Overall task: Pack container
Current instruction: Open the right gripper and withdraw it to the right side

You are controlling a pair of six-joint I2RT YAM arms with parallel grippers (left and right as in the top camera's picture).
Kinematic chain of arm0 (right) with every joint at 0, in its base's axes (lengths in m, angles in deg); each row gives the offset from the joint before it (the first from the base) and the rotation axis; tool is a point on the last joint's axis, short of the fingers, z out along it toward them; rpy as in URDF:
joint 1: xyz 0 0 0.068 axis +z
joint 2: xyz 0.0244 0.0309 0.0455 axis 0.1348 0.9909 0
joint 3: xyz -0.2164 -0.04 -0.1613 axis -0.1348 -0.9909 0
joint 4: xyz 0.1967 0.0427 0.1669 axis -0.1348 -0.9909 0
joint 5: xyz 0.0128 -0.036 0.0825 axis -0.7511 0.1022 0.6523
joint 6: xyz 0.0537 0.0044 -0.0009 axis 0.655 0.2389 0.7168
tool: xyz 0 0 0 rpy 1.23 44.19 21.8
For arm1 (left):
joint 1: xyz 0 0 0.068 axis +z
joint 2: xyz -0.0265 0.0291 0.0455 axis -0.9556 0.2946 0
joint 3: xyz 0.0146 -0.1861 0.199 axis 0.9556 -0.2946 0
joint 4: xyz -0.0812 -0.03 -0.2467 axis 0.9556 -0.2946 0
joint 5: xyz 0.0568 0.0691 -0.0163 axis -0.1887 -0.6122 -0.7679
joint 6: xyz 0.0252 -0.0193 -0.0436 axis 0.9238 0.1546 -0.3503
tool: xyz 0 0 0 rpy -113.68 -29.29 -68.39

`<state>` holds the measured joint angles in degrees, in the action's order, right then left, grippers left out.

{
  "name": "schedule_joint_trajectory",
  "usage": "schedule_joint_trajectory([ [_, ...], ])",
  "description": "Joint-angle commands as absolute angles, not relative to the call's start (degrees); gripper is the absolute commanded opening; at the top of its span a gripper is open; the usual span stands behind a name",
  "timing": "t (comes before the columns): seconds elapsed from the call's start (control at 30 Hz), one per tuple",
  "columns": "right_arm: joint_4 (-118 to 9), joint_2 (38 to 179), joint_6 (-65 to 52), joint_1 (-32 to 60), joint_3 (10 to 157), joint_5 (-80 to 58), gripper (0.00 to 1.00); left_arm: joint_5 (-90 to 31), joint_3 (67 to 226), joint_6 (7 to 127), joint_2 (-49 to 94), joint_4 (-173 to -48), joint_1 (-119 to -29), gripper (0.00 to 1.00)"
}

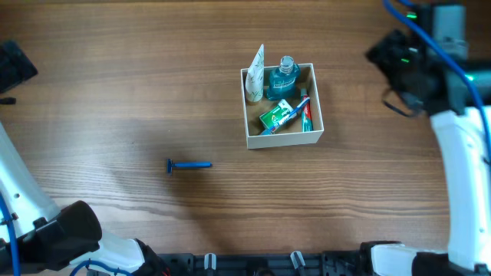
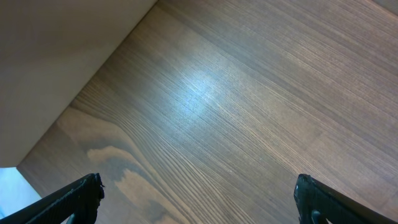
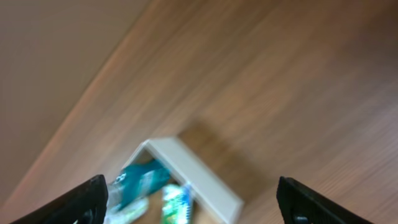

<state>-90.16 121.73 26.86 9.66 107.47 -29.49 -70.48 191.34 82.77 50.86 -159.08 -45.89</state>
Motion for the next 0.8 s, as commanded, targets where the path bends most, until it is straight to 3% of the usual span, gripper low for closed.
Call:
schedule_joint_trajectory([
  [0.0,-94.42,121.89,16.87,2.23,107.66,-34.43,0.96,-70.15,191.71,81.74,51.04,-158.95,-45.6,1.0],
  [0.13,-95.58,122.91,9.2,-5.38,106.68,-34.89,1.0,-70.17,191.71,81.74,51.04,-158.95,-45.6,1.0],
  [0.4,-91.29,127.85,6.68,-19.58,106.62,-36.75,1.0,-70.17,191.71,81.74,51.04,-158.95,-45.6,1.0],
  [0.77,-83.97,141.36,6.55,-23.41,106.62,-36.09,1.0,-70.15,191.71,81.74,51.04,-158.95,-45.6,1.0],
])
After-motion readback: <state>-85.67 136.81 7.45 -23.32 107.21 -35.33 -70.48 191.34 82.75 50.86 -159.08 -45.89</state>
